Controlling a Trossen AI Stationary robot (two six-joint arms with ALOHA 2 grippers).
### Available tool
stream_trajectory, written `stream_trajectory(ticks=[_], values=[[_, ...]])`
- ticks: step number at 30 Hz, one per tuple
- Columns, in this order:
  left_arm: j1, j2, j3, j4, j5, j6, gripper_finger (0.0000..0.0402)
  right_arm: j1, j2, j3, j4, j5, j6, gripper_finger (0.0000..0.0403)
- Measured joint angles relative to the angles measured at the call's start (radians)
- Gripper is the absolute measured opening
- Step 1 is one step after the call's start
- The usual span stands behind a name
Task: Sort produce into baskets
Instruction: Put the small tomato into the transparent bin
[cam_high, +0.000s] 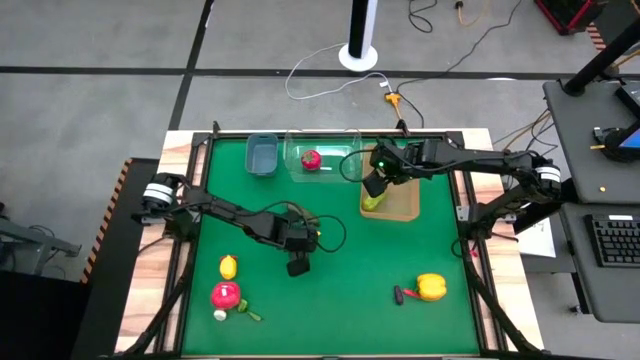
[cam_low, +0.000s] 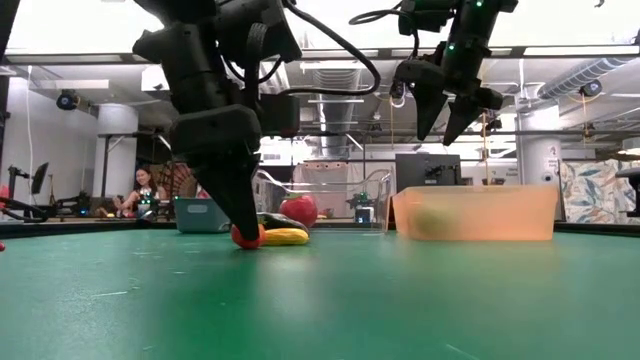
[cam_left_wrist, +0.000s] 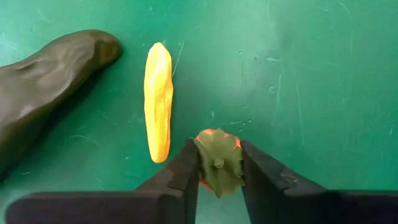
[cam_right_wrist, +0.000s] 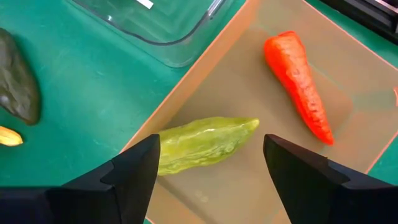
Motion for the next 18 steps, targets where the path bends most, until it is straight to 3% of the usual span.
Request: stream_trajectory(ticks=[4,10,15,18], values=[[0.000,-0.051,0.000,-0.009,0.037,-0.002,0.0062,0.000,0.000,0.000,0.000,0.000,0.000,0.0281],[0.028,-0.225,0.002,-0.051,0.053,0.017,0.0064,0.000,0.000,-0.002,0.000,0.001,0.000,0.0282],[0.114,-0.384,0.016,-0.058,0.043,0.053,0.0064,0.000,0.000,-0.002,0.005,0.001,0.002,0.0277],[0.210,-0.445,0.044,-0.049,-0.027,0.113,0.0064,0.000,-0.001,-0.002,0.012,0.000,0.003,0.0277]])
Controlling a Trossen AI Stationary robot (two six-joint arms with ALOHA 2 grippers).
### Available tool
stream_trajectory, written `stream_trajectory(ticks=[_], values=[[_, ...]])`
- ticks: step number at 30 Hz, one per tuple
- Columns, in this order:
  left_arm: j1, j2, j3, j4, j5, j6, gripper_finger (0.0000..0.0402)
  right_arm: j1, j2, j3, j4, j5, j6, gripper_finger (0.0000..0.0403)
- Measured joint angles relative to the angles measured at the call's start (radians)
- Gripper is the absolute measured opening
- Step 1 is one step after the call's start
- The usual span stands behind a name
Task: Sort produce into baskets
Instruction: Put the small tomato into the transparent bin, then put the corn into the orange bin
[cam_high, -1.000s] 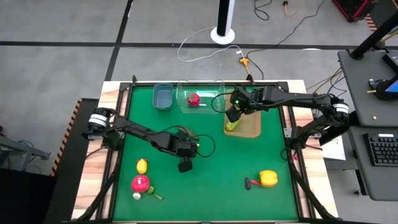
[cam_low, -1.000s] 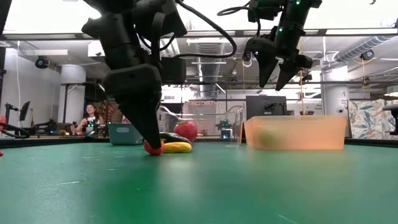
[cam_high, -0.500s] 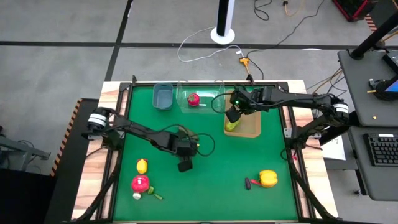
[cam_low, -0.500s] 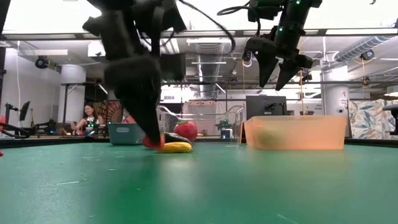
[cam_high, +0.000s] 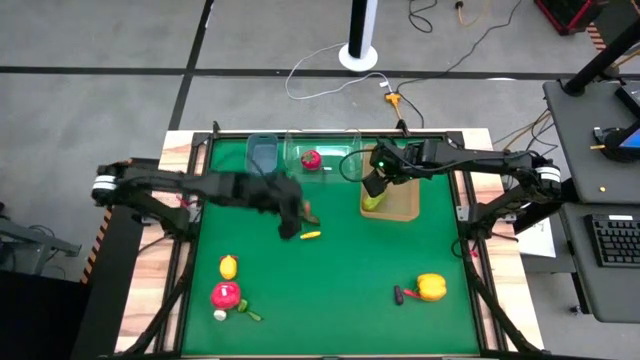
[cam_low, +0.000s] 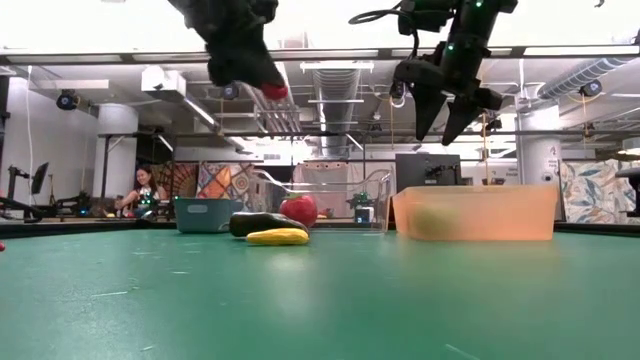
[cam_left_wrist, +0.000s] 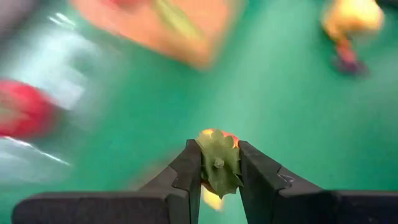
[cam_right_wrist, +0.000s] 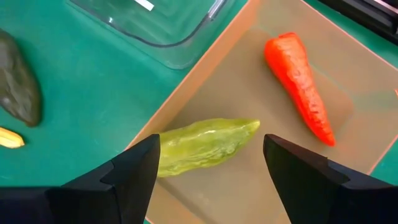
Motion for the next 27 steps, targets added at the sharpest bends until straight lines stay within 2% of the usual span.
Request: stream_trajectory(ticks=[4,8,11,15,19,22,27], values=[[0.176,-0.005,0.055,0.045,-0.021,0.088,0.0064,0.000,0.000,0.000,0.023,0.000,0.000,0.0281],[0.357,0.078,0.134,0.055,0.098,0.131,0.0064,0.000,0.000,0.000,0.024,0.000,0.000,0.0280],[0.436,0.180,0.215,0.033,0.192,0.136,0.0064,0.000,0.000,0.000,0.023,0.000,0.000,0.0279],[0.482,0.323,0.344,-0.030,0.213,0.140,0.0079,0.000,0.000,0.000,0.022,-0.001,0.001,0.0284],[0.490,0.429,0.460,-0.137,0.214,0.178,0.0119,0.000,0.000,0.000,0.022,-0.005,0.009,0.0293],[0.486,0.464,0.502,-0.197,0.215,0.212,0.0155,0.000,0.000,0.000,0.022,-0.005,0.010,0.0299],[0.476,0.448,0.494,-0.236,0.214,0.217,0.0202,0.000,0.000,0.000,0.022,-0.006,0.010,0.0306]])
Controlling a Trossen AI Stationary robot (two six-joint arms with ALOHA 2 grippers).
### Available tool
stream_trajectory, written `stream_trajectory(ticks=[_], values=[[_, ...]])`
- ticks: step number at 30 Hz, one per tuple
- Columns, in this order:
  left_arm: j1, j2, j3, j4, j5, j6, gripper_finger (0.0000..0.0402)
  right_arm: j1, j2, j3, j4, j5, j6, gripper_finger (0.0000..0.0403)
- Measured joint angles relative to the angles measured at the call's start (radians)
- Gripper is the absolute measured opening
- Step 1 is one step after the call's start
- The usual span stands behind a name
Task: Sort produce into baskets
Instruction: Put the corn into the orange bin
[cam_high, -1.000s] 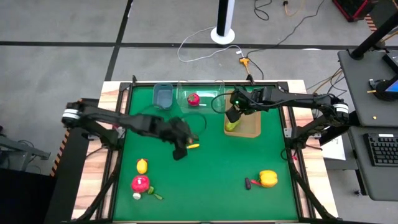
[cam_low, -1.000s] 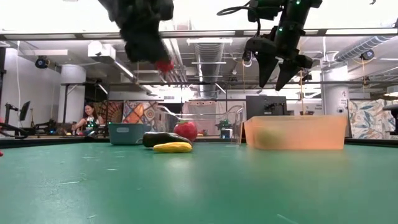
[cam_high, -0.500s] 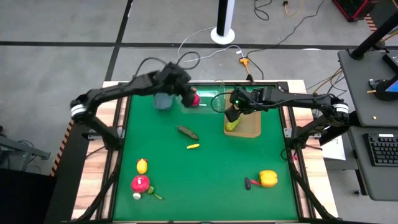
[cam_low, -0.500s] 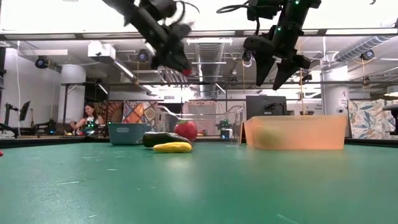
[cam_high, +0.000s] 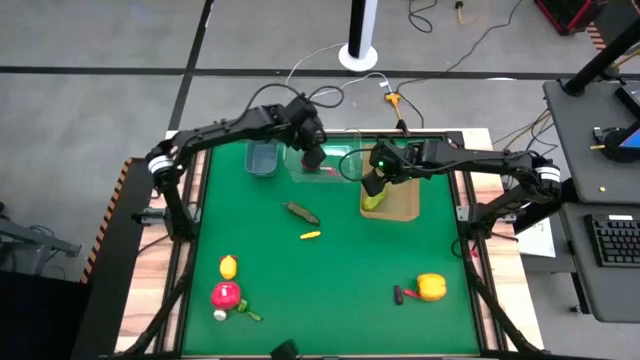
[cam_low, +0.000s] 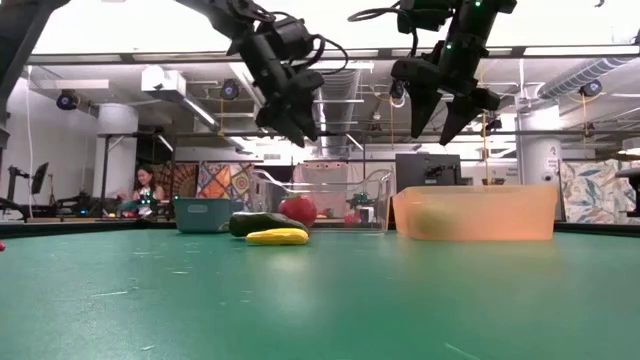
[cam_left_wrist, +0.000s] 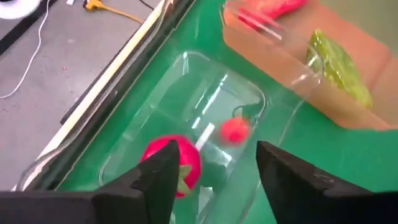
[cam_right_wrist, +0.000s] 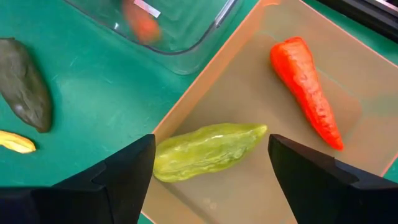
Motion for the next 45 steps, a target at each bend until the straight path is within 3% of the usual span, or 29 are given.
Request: stream_trajectory(ticks=[7,12,15,21,28,31,45], values=[[-0.067,-0.109,-0.005,-0.176,0.002,0.038,0.0220,0.002,0.000,0.000,0.001,-0.028,-0.001,0.0301],[-0.204,-0.189,-0.024,-0.298,0.096,0.107,0.0215,0.004,0.000,0.000,0.008,-0.028,-0.001,0.0297],[-0.301,-0.241,-0.092,-0.297,0.100,0.093,0.0212,0.004,0.000,0.000,0.011,-0.028,-0.001,0.0299],[-0.485,-0.333,-0.385,-0.004,0.069,-0.110,0.0210,0.009,0.000,0.000,0.015,-0.030,-0.001,0.0301],[-0.651,-0.330,-0.649,0.328,-0.206,-0.259,0.0210,0.009,0.000,-0.009,0.018,-0.050,0.007,0.0295],[-0.654,-0.300,-0.699,0.422,-0.263,-0.271,0.0210,0.009,0.000,-0.011,0.020,-0.054,0.008,0.0298],[-0.647,-0.083,-0.715,0.566,-0.214,-0.286,0.0208,0.014,0.000,-0.015,0.016,-0.105,0.032,0.0304]])
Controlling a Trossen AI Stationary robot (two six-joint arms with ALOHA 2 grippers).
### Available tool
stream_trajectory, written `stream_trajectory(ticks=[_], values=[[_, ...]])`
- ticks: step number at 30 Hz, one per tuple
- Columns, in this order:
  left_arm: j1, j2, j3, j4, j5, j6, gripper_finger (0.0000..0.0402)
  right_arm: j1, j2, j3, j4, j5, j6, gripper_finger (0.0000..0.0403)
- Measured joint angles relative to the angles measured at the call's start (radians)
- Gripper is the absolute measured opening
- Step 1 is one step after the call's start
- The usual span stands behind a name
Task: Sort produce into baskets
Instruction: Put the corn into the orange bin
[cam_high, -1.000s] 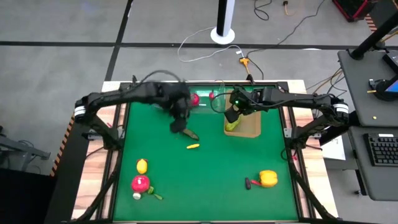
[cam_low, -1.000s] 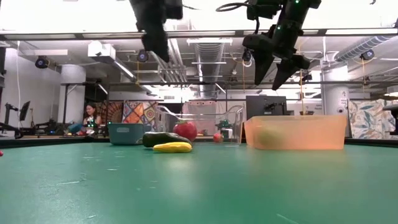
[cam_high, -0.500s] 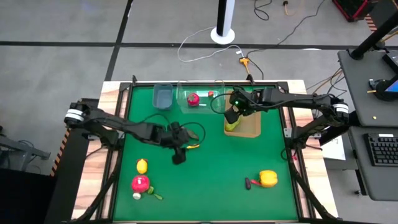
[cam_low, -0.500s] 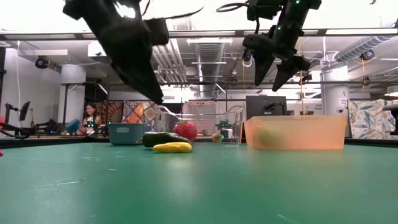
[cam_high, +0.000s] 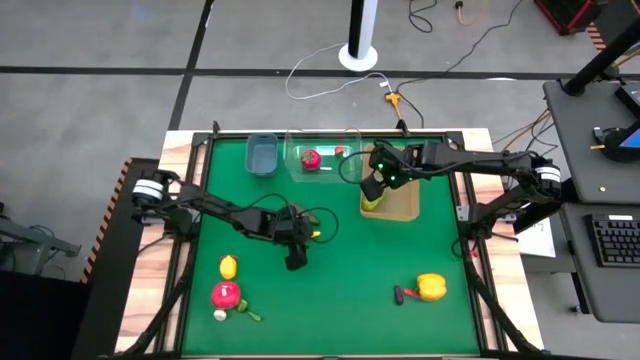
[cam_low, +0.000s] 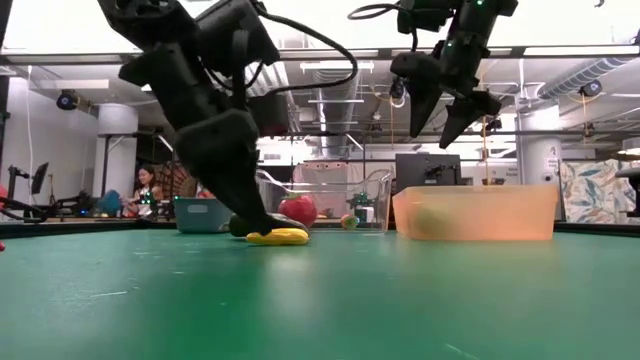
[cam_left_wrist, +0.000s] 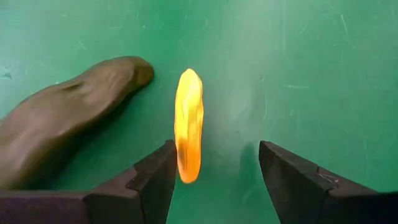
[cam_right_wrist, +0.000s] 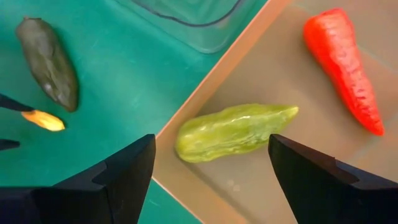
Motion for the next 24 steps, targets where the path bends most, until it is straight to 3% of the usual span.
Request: stream_trajectory(ticks=[6,17,24], values=[[0.001,0.034,0.003,0.002,-0.006,-0.015,0.0172,0.017,0.000,0.000,0.000,0.000,0.007,0.0304],[0.001,0.047,0.003,0.005,-0.008,-0.083,0.0021,0.029,0.000,-0.001,0.000,-0.002,-0.001,0.0295],[0.000,-0.054,-0.002,-0.008,0.027,-0.070,0.0005,0.040,0.000,-0.001,-0.001,0.000,-0.030,0.0299]])
